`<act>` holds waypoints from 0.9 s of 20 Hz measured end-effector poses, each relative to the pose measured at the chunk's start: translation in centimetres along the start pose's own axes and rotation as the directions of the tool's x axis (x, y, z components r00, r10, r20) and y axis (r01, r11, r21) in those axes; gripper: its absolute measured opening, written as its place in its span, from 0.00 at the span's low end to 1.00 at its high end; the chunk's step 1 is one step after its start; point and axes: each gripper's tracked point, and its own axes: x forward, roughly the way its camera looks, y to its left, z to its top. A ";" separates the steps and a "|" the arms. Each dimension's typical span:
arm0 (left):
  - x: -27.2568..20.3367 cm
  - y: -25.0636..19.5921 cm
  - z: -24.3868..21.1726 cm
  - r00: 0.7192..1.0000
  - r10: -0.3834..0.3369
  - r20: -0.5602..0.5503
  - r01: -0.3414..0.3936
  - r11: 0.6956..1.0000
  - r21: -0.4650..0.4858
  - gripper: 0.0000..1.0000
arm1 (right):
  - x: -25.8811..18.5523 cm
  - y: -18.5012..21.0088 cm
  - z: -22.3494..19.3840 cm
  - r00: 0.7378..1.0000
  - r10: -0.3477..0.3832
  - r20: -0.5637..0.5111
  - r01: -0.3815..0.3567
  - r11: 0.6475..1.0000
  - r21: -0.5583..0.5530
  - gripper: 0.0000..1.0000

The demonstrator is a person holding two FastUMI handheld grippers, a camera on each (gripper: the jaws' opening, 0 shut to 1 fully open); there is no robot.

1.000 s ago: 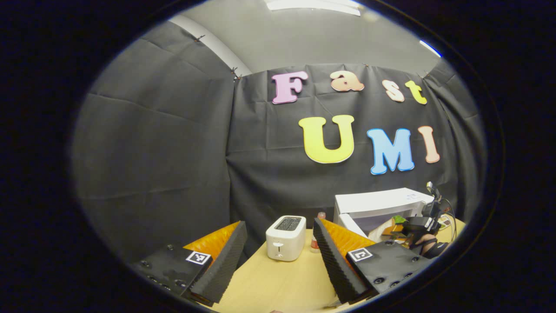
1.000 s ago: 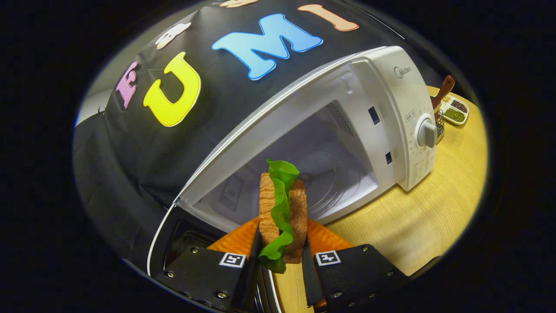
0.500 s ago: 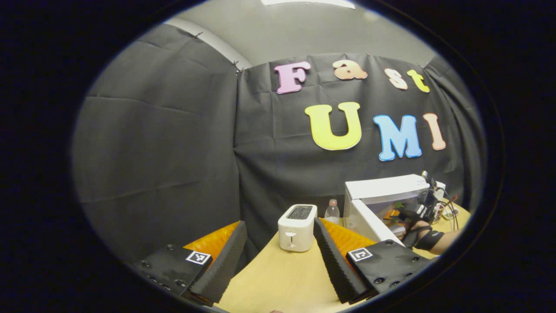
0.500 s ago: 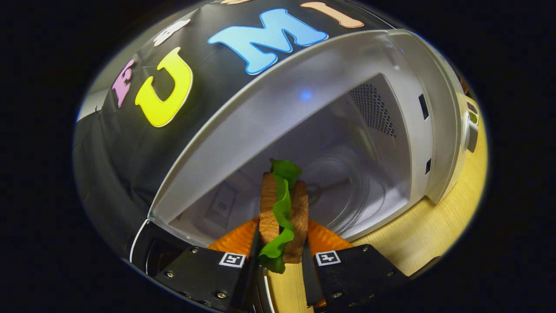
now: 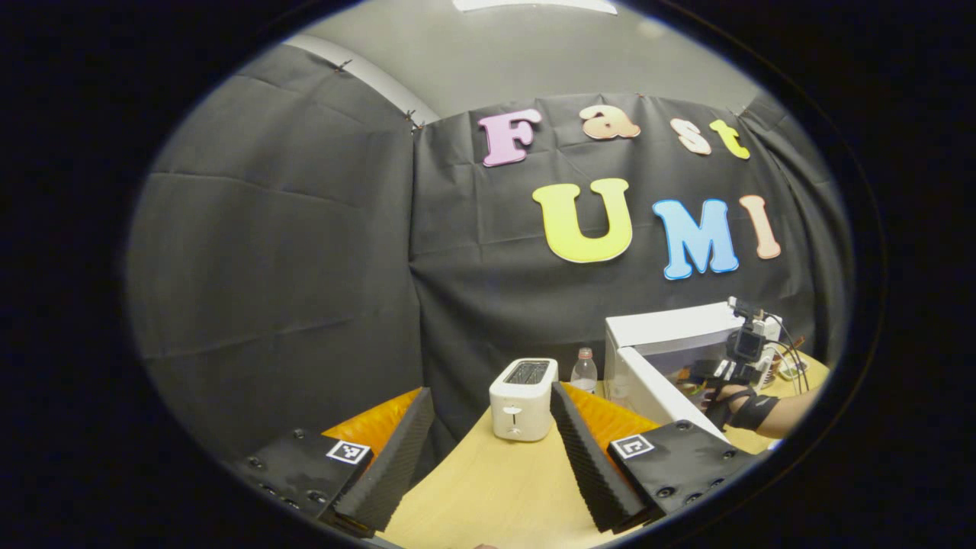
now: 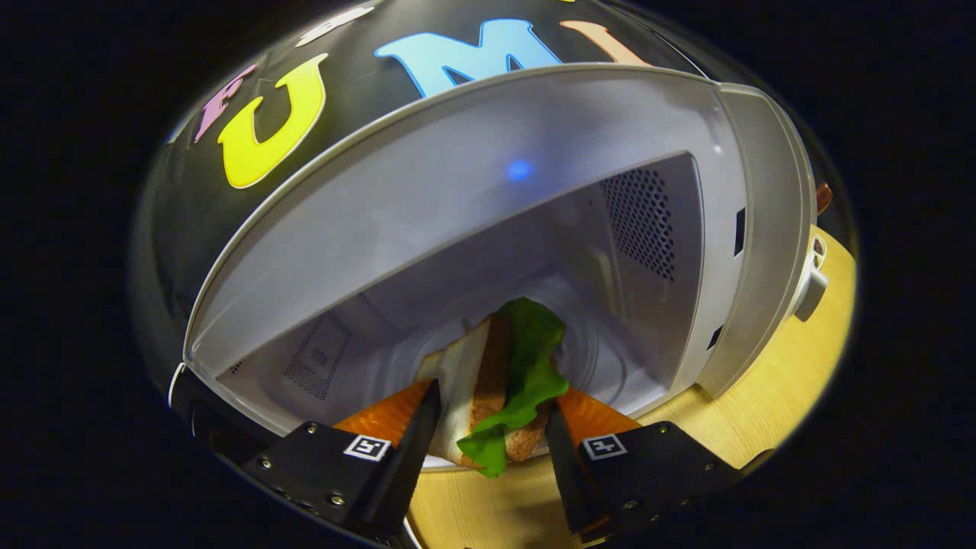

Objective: Open the microwave oven with the left hand, put the food in, and close the microwave oven.

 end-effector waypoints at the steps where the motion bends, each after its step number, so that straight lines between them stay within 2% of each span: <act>1: 0.0 -0.1 -0.1 1.000 -0.001 -0.001 0.001 1.000 0.003 0.97 | 0.4 -1.0 -0.2 0.999 -0.037 0.005 0.037 0.998 -0.049 0.81; 2: 0.0 -0.1 -0.4 1.000 -0.003 -0.001 0.003 1.000 0.011 0.97 | -0.3 -1.5 -0.1 0.999 -0.052 0.012 0.053 0.995 -0.088 0.96; 3: -0.1 -0.1 -0.6 1.000 -0.004 0.003 0.004 1.000 0.019 1.00 | -0.6 -1.9 0.1 0.998 -0.053 0.019 0.054 0.991 -0.122 0.96; 4: -0.2 -0.3 -0.7 1.000 -0.006 0.006 0.006 1.000 0.025 0.96 | -1.3 -2.2 0.4 0.998 -0.053 0.029 0.056 0.986 -0.156 0.96; 5: -0.1 -0.3 -1.1 1.000 -0.007 0.006 0.007 1.000 0.024 0.99 | -2.1 -2.5 0.9 0.998 -0.046 0.045 0.054 0.980 -0.191 0.97; 8: 0.1 -1.0 -3.0 0.999 -0.024 -0.022 0.024 1.000 -0.016 0.96 | -5.0 -2.4 2.8 0.994 0.001 0.108 0.029 0.961 -0.274 0.98; 9: 0.2 -1.4 -3.4 0.999 -0.029 -0.027 0.028 0.999 -0.030 1.00 | -6.2 -2.1 3.3 0.992 0.030 0.121 0.005 0.959 -0.282 0.98; 12: 0.7 -2.1 -4.6 0.999 -0.031 -0.034 0.029 0.999 -0.041 0.96 | -10.3 -2.1 5.4 0.981 0.085 0.172 -0.037 0.963 -0.266 0.98; 13: 0.7 -2.5 -4.9 0.999 -0.032 -0.034 0.031 0.999 -0.035 1.00 | -11.7 -2.3 6.3 0.976 0.101 0.195 -0.047 0.963 -0.265 0.98; 14: 0.7 -2.9 -5.3 0.999 -0.035 -0.035 0.034 0.999 -0.029 0.96 | -13.1 -2.6 7.2 0.970 0.111 0.217 -0.050 0.962 -0.268 0.98; 16: 0.5 -3.9 -6.3 0.998 -0.049 -0.048 0.048 0.999 -0.015 1.00 | -15.6 -3.8 9.0 0.959 0.121 0.254 -0.042 0.954 -0.297 0.97; 17: 0.3 -4.3 -6.6 0.997 -0.053 -0.058 0.052 0.999 -0.007 0.96 | -17.3 -4.7 9.9 0.954 0.119 0.275 -0.029 0.949 -0.313 0.98; 18: 0.1 -4.7 -7.3 0.996 -0.059 -0.067 0.059 0.998 -0.005 0.98 | -18.8 -5.3 10.7 0.949 0.125 0.290 -0.024 0.944 -0.329 0.97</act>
